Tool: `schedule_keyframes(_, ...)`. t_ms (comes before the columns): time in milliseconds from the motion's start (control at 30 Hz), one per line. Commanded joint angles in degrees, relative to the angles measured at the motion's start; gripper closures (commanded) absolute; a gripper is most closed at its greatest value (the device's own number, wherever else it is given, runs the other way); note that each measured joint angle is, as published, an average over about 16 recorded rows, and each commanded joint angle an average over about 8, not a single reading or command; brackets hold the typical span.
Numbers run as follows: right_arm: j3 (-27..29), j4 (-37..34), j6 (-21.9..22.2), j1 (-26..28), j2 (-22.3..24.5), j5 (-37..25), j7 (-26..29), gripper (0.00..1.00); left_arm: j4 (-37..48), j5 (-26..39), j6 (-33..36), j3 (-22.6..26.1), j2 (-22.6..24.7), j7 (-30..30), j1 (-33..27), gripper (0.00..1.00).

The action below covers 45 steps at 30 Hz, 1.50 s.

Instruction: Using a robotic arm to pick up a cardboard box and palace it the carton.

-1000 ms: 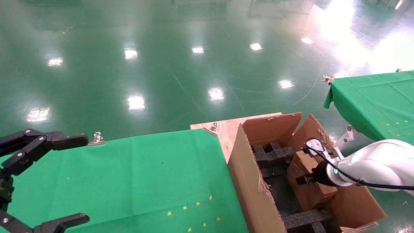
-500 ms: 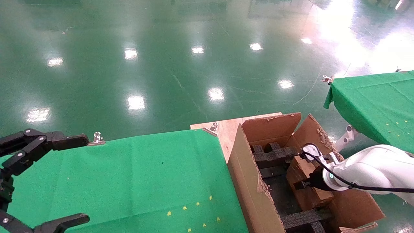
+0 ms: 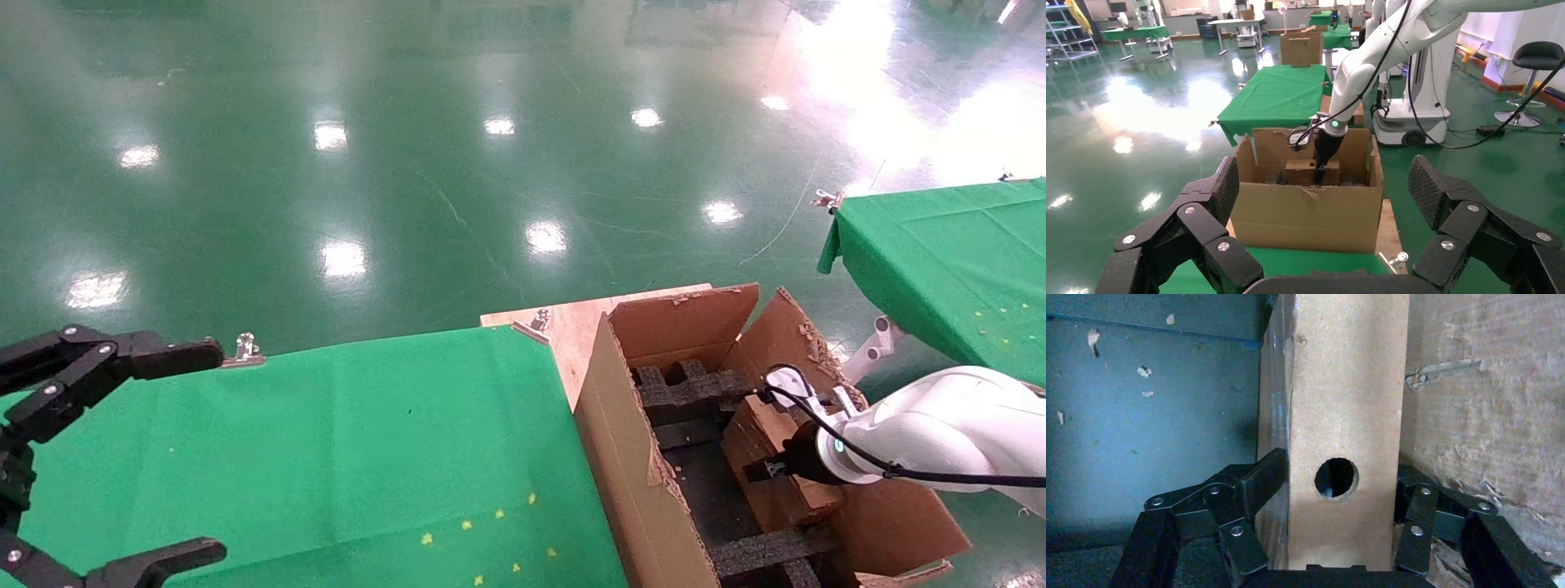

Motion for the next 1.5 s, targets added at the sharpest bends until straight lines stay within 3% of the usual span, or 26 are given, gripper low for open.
schedule_keyframes(33, 0.0, 0.0, 0.1, 0.0, 0.0, 0.0, -0.1, 0.0, 0.0, 0.0, 0.0, 0.0, 0.0, 0.0, 0.0, 0.0)
schedule_keyframes(467, 1.0, 1.0, -0.2, 3.3, 0.7, -1.3, 0.2, 0.0, 0.0, 0.0, 0.0, 0.1, 0.0, 0.0, 0.0, 0.0)
schedule_keyframes(900, 4.6, 9.8, 2.7, 13.3, 4.2, -6.3, -1.2, 0.0, 0.0, 0.0, 0.0, 0.1, 0.0, 0.0, 0.0, 0.0)
schedule_keyframes(1200, 6.9, 21.6, 9.8, 19.5, 8.1, -6.0, -8.6, 0.0, 0.0, -0.1, 0.0, 0.1, 0.0, 0.1, 0.0, 0.0)
schedule_keyframes(1500, 6.8, 24.3, 17.9, 21.2, 8.1, 0.7, -16.2, 0.0, 0.1, -0.1, 0.0, 0.1, 0.0, 0.1, 0.0, 0.0)
